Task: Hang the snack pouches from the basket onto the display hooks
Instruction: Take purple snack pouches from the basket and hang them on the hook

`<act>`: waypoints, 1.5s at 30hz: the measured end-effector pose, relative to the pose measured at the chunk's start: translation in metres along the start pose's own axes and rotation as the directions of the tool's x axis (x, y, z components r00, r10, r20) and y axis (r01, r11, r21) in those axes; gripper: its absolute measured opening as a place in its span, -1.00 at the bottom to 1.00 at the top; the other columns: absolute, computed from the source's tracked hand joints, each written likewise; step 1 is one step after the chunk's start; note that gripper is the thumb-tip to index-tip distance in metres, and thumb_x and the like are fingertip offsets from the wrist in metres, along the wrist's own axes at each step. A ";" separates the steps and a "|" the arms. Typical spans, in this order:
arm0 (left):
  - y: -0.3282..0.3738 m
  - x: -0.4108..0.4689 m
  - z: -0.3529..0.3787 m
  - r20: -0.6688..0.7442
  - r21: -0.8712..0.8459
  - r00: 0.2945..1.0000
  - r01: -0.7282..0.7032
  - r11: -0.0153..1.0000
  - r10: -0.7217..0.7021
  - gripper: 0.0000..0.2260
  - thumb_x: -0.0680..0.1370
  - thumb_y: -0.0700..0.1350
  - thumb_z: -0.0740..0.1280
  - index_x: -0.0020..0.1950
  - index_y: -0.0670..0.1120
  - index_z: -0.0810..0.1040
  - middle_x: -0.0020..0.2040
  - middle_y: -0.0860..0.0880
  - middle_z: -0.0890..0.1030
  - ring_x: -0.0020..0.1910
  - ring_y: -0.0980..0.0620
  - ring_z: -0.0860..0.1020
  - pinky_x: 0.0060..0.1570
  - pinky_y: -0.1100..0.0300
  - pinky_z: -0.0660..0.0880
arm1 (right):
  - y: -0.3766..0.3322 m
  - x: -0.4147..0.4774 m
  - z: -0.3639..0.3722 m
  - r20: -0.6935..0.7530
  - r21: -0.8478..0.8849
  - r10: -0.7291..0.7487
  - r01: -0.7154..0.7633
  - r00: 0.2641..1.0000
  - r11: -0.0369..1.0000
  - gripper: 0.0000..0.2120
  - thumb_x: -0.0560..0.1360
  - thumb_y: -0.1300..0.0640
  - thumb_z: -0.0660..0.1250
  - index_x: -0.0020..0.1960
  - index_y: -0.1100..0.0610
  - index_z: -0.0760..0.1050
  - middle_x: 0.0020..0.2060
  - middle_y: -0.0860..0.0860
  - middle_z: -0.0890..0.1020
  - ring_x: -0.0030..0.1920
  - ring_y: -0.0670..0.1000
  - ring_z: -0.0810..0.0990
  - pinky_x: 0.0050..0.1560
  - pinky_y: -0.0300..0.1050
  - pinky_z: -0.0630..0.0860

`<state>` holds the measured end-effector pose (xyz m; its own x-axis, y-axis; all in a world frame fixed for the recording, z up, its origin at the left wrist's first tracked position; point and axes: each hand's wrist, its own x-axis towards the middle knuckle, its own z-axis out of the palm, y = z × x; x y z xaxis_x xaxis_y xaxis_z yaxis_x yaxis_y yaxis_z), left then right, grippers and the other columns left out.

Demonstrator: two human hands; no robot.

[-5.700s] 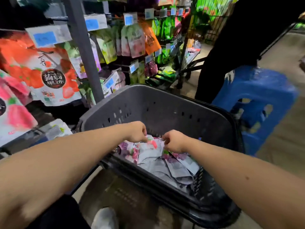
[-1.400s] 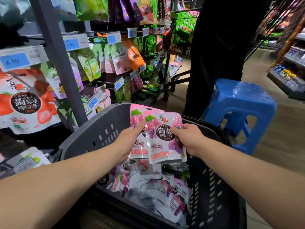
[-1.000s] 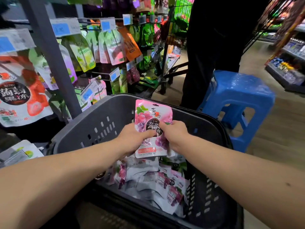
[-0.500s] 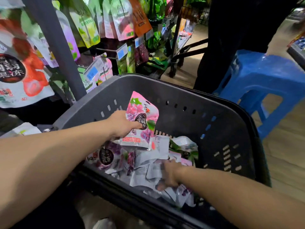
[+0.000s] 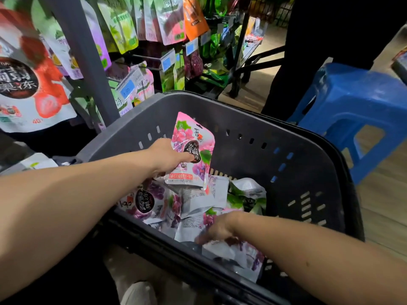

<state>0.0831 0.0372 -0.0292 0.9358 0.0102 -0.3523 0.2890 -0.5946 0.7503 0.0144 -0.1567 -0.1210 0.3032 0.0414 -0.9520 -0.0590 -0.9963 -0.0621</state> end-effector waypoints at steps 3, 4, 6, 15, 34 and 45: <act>-0.001 0.001 -0.002 -0.004 -0.023 1.000 0.014 1.000 -0.014 -0.67 0.48 0.07 0.51 -0.20 -0.06 0.41 -0.42 -0.09 0.37 -0.56 0.01 0.28 -0.49 0.18 0.27 | -0.008 0.013 0.016 -0.327 0.082 0.128 -0.106 0.936 0.991 0.07 0.28 -0.51 0.43 0.50 0.20 0.28 0.19 0.19 0.56 0.13 0.17 0.63 0.24 0.07 0.55; -0.001 0.002 -0.003 -0.004 -0.025 1.000 0.019 1.000 -0.019 -0.66 0.49 0.07 0.51 -0.23 -0.05 0.40 -0.44 -0.08 0.37 -0.57 0.01 0.28 -0.49 0.19 0.27 | -0.009 0.018 0.024 -0.407 0.131 0.167 -0.123 0.898 0.984 0.08 0.24 -0.44 0.51 0.49 0.18 0.24 0.26 0.20 0.50 0.21 0.21 0.58 0.26 0.10 0.54; -0.002 0.003 -0.004 -0.010 -0.024 1.000 0.026 0.999 -0.026 -0.62 0.49 0.08 0.51 -0.26 -0.04 0.36 -0.46 -0.07 0.35 -0.58 0.01 0.27 -0.51 0.20 0.26 | -0.009 0.025 0.033 -0.480 0.112 0.148 -0.107 0.865 0.988 -0.06 0.38 -0.22 0.51 0.52 0.18 0.12 0.36 0.23 0.36 0.35 0.27 0.44 0.32 0.15 0.49; 0.007 -0.002 -0.013 -0.056 -0.058 0.998 0.030 0.998 -0.033 -0.63 0.48 0.08 0.52 -0.24 -0.08 0.40 -0.46 -0.10 0.40 -0.60 0.00 0.30 -0.55 0.23 0.25 | 0.021 -0.029 -0.015 -0.431 0.452 -0.037 0.251 0.902 0.856 -0.90 0.31 0.19 0.33 -0.17 0.12 0.49 -0.26 0.05 0.53 -0.21 0.05 0.59 -0.29 -0.19 0.39; -0.002 -0.149 -0.097 -0.453 -0.304 0.882 -0.011 0.953 -0.134 -0.59 0.47 0.07 0.52 -0.33 -0.07 0.35 -0.56 -0.04 0.36 -0.61 -0.02 0.31 -0.54 0.21 0.29 | -0.024 -0.185 -0.088 -0.581 0.725 -0.539 0.688 0.610 -0.002 -0.71 0.53 0.26 0.34 0.21 0.37 0.56 -0.01 0.32 0.70 -0.07 0.27 0.72 -0.03 0.20 0.67; -0.020 -0.253 -0.136 -0.675 -0.367 0.718 -0.130 0.921 -0.168 -0.60 0.40 0.15 0.52 -0.11 -0.16 0.55 -0.38 -0.08 0.56 -0.46 -0.02 0.48 -0.48 0.25 0.33 | -0.139 -0.233 -0.059 -0.777 0.338 -0.521 0.932 0.354 0.128 -0.52 0.37 0.09 0.63 0.20 0.28 0.61 -0.02 0.19 0.73 -0.01 0.22 0.69 0.18 0.21 0.58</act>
<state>-0.1316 0.1555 0.1211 0.7599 0.6500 -0.0008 0.2182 -0.2540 0.9423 0.0081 -0.0318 0.1272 0.8768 0.4755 -0.0715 -0.0467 -0.0636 -0.9969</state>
